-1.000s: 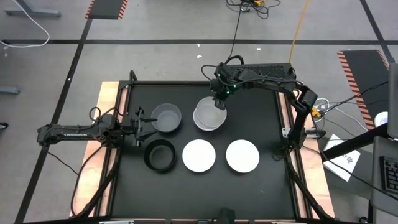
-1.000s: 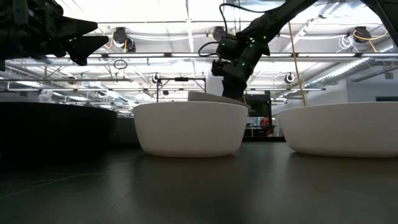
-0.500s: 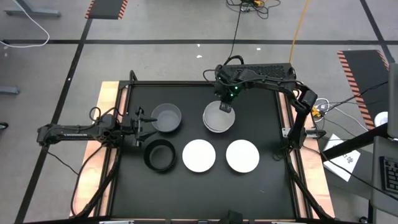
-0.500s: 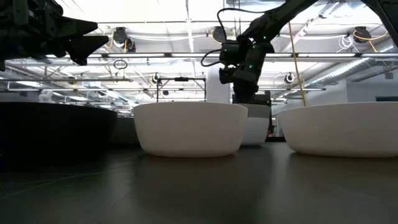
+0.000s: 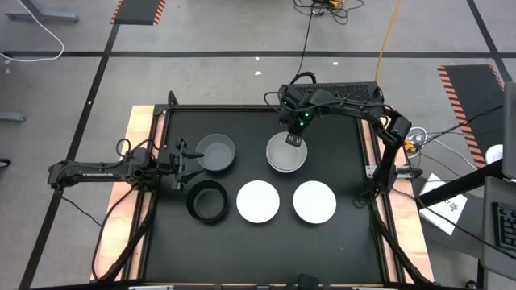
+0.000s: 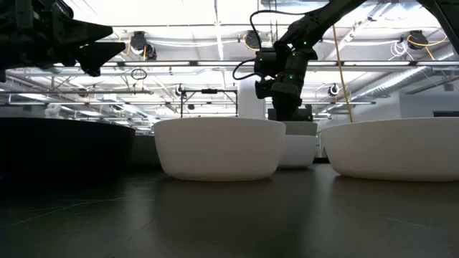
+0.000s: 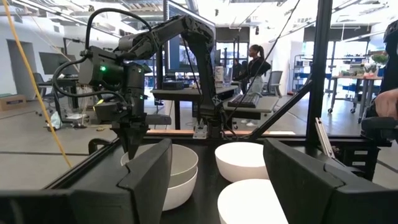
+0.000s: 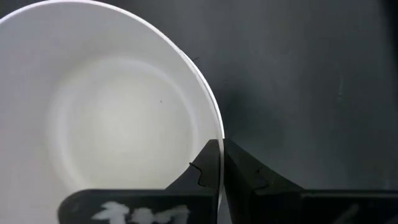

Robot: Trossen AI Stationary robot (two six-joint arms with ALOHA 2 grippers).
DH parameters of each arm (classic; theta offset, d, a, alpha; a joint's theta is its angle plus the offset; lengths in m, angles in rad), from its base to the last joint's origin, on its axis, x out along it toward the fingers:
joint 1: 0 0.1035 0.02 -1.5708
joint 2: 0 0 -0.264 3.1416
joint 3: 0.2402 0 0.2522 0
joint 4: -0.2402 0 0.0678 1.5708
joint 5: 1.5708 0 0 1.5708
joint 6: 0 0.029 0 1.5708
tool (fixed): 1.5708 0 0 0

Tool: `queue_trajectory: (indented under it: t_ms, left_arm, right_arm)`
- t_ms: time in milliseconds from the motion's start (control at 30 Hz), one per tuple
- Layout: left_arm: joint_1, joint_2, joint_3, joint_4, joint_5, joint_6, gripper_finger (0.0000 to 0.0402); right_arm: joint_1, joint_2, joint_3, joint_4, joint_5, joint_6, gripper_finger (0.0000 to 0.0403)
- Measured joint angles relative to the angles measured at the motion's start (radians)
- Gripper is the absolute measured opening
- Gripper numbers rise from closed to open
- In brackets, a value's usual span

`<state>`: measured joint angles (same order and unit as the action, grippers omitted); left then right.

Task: Nest bowls inside each other
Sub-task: Stack the right light grey bowl on top of the top white bowl, then stack the grey bowl on top of the light grey bowl

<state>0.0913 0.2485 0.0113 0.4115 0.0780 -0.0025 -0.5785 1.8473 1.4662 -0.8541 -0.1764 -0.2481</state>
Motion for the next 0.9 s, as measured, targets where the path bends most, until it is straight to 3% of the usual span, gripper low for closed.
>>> queue_trajectory:
  t_ms: [300,567,900]
  left_arm:
    - [0.0,0.0,0.0,-0.022,0.0,-0.002,0.0255]
    - [0.0,0.0,0.0,-0.02,0.0,-0.002,0.0255]
    - [0.0,0.0,0.0,-0.013,0.0,-0.002,0.0255]
  right_arm:
    - [0.0,0.0,0.0,-0.004,0.0,0.001,0.0002]
    - [0.0,0.0,0.0,0.014,-0.007,0.001,0.0032]
    - [0.0,-0.011,0.0,0.035,-0.008,0.016,0.013]
